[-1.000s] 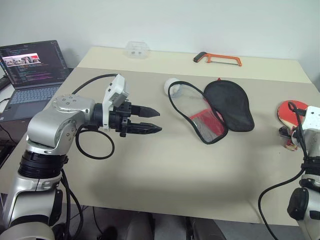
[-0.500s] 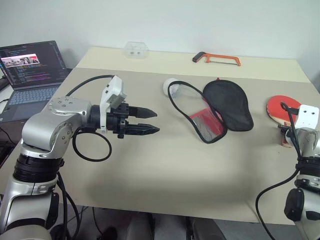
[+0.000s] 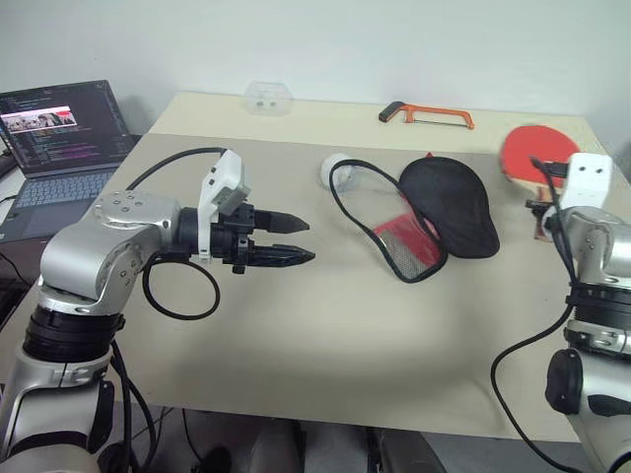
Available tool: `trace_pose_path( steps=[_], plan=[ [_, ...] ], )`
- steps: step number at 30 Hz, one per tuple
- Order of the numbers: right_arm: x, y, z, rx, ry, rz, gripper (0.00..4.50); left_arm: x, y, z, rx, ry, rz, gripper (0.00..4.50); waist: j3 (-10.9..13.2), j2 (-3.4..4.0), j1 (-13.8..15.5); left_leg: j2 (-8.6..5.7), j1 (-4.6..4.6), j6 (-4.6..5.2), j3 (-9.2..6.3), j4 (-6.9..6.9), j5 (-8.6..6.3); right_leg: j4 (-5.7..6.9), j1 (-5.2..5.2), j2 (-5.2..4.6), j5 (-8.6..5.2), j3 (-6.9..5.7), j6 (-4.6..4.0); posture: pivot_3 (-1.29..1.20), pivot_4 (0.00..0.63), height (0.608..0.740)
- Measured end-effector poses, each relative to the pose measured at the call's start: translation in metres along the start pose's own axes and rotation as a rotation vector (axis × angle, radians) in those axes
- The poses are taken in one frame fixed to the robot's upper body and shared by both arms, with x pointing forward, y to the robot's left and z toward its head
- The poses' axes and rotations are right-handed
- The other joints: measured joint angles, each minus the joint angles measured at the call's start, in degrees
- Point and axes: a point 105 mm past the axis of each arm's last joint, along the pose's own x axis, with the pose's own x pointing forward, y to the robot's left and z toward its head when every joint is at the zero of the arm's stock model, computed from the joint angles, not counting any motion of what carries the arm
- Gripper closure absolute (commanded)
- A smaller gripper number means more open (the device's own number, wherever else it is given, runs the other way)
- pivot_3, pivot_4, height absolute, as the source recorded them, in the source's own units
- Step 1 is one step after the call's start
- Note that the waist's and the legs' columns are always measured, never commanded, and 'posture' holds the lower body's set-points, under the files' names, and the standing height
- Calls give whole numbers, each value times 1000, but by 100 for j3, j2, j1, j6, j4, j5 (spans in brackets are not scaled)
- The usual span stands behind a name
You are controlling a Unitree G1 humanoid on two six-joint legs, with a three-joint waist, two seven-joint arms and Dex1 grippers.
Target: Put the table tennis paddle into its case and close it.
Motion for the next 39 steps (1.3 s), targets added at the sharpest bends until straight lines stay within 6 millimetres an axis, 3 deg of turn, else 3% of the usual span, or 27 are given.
trace_pose_path(
  steps=[3,10,29,39],
  plan=[
    [-4,39,6,-47,-11,148,3472,-2,0,0,-9,-3,13,1659,0,0,-1,1,-2,0,2,-1,0,3,-6,1,0,5,0,0,150,740],
    [-3,72,0,-100,16,254,3472,-5,-3,-1,-13,-2,29,1659,0,0,63,6,-6,0,1,0,0,-2,-7,-7,0,2,0,0,150,740],
    [17,73,-36,-173,144,271,3472,-16,-1,-1,-25,3,118,1659,0,0,40,4,-6,0,5,-1,0,0,-13,-5,0,7,0,0,150,740],
    [21,74,-40,-178,148,282,3472,-18,4,-7,-29,21,161,1659,0,0,39,5,-6,0,6,-1,0,1,-13,-5,0,8,0,0,150,740]
  ],
)
